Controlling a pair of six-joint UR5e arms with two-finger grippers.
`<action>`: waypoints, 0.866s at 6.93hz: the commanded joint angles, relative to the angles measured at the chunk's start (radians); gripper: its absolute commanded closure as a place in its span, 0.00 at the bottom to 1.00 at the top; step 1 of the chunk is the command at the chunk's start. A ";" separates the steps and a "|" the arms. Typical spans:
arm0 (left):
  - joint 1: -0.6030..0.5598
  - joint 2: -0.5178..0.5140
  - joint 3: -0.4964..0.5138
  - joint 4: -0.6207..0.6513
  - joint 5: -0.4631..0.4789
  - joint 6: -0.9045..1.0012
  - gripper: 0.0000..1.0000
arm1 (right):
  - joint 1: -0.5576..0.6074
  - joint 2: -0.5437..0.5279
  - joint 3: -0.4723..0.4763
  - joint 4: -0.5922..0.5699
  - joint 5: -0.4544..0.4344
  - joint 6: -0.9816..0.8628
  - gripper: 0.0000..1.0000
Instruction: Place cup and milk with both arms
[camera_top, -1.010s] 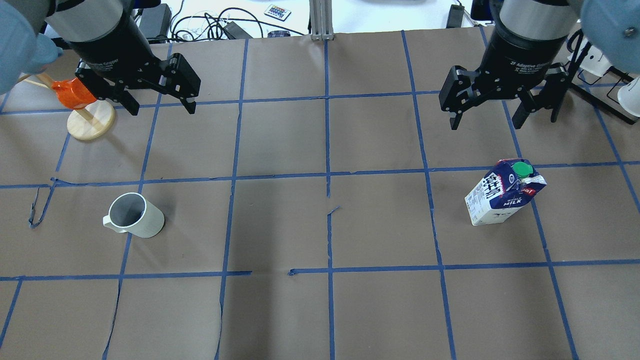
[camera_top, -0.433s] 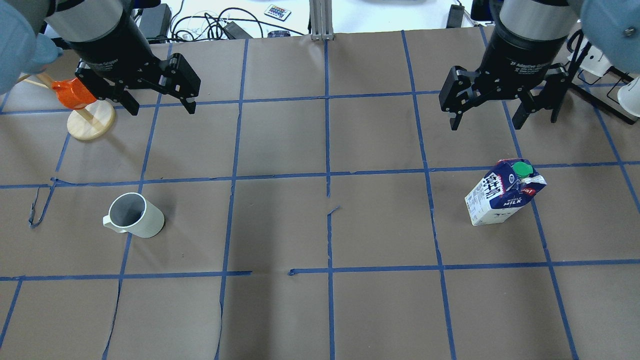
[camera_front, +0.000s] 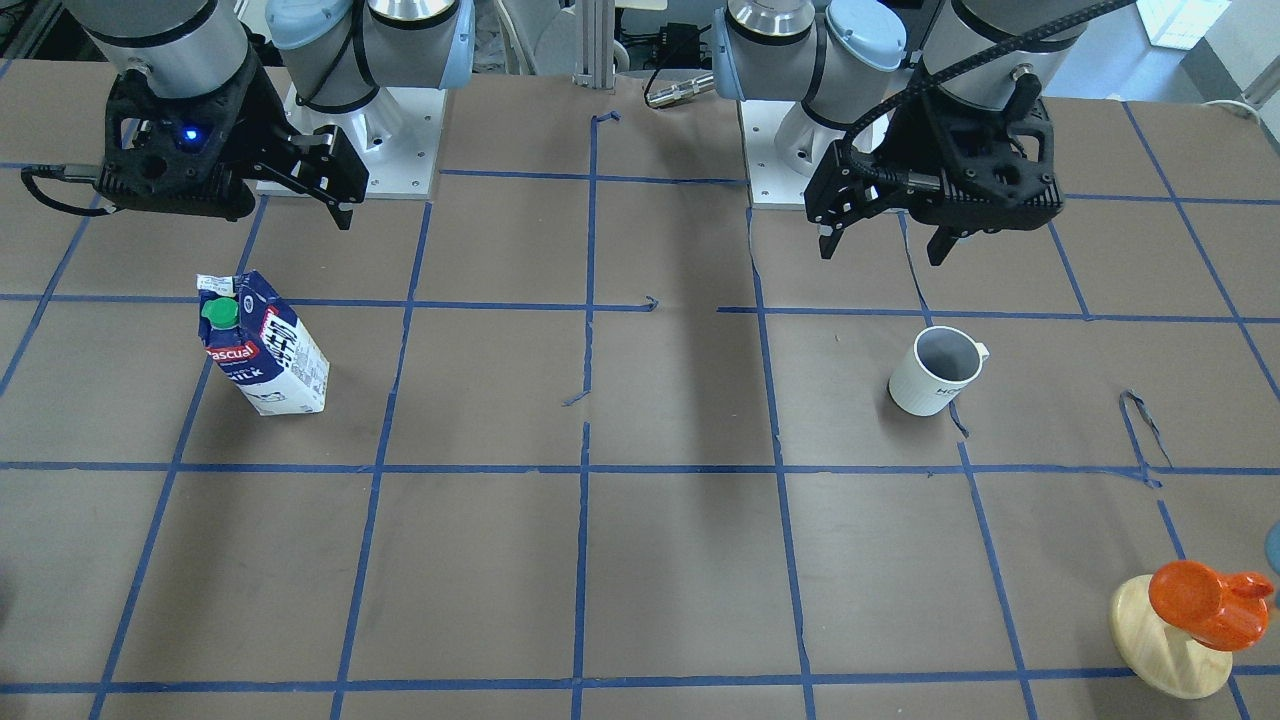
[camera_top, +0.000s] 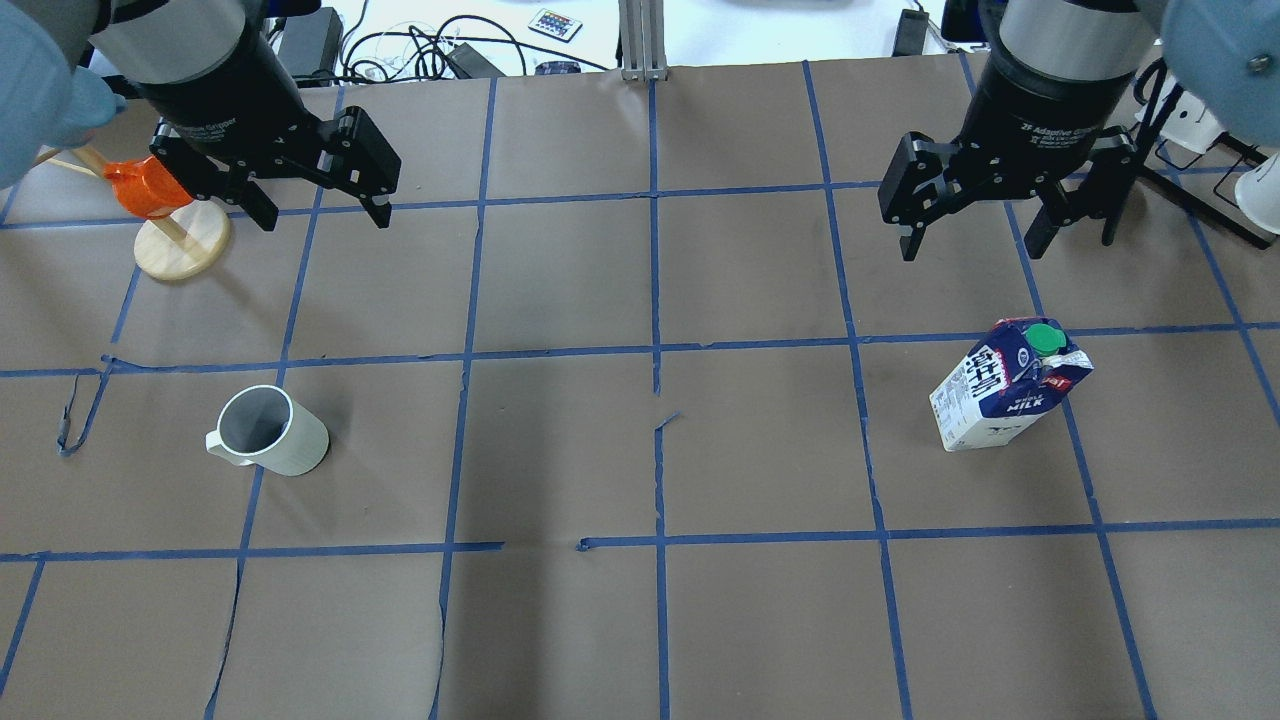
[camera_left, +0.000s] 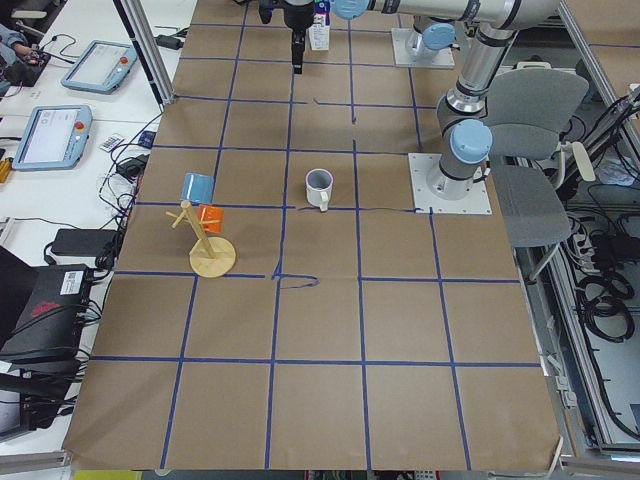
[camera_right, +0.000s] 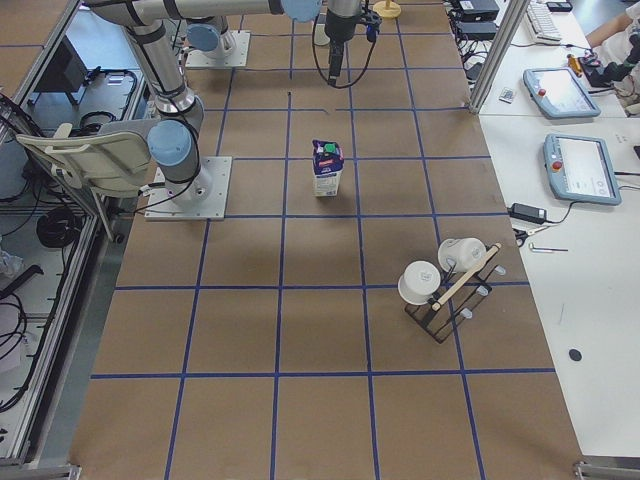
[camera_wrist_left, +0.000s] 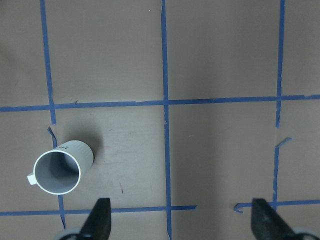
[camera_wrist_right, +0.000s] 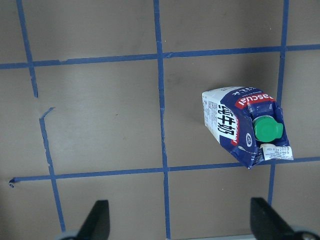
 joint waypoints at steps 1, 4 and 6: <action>0.060 -0.016 -0.051 0.003 -0.003 0.066 0.00 | -0.007 -0.002 -0.010 0.000 0.004 -0.013 0.00; 0.267 -0.074 -0.405 0.327 0.048 0.302 0.06 | -0.043 -0.014 -0.001 0.026 0.006 -0.017 0.00; 0.286 -0.099 -0.541 0.437 0.066 0.308 0.05 | -0.114 0.024 0.033 -0.004 0.021 -0.176 0.00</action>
